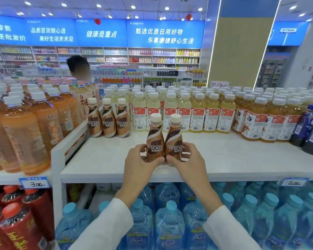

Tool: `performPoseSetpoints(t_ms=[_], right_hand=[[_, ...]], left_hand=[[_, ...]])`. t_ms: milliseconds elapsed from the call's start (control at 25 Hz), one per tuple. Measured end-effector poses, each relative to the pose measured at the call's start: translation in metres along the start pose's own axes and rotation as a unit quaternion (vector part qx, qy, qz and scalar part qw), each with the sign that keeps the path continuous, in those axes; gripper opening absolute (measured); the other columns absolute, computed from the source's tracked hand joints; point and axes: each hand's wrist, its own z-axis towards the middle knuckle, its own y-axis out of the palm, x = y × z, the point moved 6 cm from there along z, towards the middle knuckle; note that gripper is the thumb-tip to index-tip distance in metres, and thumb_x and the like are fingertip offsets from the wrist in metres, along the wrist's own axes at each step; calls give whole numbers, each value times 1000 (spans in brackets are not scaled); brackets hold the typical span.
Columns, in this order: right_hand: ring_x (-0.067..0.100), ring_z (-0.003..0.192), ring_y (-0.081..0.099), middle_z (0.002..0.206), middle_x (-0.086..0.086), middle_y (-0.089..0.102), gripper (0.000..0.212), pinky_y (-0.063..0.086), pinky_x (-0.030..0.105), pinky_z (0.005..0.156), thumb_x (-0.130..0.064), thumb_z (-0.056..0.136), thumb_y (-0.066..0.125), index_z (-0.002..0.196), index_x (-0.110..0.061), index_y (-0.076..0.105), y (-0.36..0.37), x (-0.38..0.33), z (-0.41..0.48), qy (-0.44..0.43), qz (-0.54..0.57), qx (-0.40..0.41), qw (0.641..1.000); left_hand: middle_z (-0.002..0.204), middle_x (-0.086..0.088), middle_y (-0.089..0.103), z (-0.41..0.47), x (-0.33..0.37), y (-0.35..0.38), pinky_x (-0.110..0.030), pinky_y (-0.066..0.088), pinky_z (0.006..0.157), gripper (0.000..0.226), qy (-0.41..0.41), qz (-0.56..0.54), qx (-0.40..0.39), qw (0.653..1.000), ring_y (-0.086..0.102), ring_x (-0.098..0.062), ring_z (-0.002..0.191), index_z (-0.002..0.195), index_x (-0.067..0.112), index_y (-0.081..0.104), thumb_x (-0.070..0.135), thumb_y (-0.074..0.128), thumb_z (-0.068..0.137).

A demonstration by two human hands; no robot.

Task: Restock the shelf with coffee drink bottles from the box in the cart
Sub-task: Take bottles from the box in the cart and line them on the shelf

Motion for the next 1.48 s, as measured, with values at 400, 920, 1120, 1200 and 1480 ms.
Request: performPoseSetpoints(t_ms=[400,920,1120,1200,1480], right_hand=[[18,97,62,107,-2,58,53,53,38,83,-33,69,86,106,-24,47,66,-18,74,0,-38,-30,999],[20,101,57,113,1,55,54,47,34,86,-28,71,85,110,-21,49,116,-9,132,-12,-9,-26,1000],[18,98,54,110,1,51,50,41,30,81,-25,75,83,111,-20,48,118,-9,132,-19,-10,-9,1000],[18,98,52,112,1,50,50,39,29,81,-25,77,82,113,-18,48,120,-9,132,-21,-18,-5,1000],[17,101,50,115,3,51,52,40,28,84,-25,79,80,118,-17,46,121,-10,132,-18,-26,-1,1000]], left_hand=[[105,3,62,81,-15,-3,-27,43,80,42,-57,29,60,996,58,-16,95,106,20,49,23,82,80],[132,-19,47,136,-32,15,-40,44,98,43,-60,76,143,985,53,-37,118,124,1,45,18,68,93],[130,-19,45,139,-33,18,-43,46,99,47,-57,96,155,982,54,-37,115,124,0,43,20,70,91],[129,-19,46,141,-35,18,-44,47,98,47,-60,94,155,982,54,-37,115,124,0,43,20,71,92],[126,-16,48,144,-39,18,-42,48,94,41,-57,80,151,984,55,-36,112,119,6,43,19,70,92]])
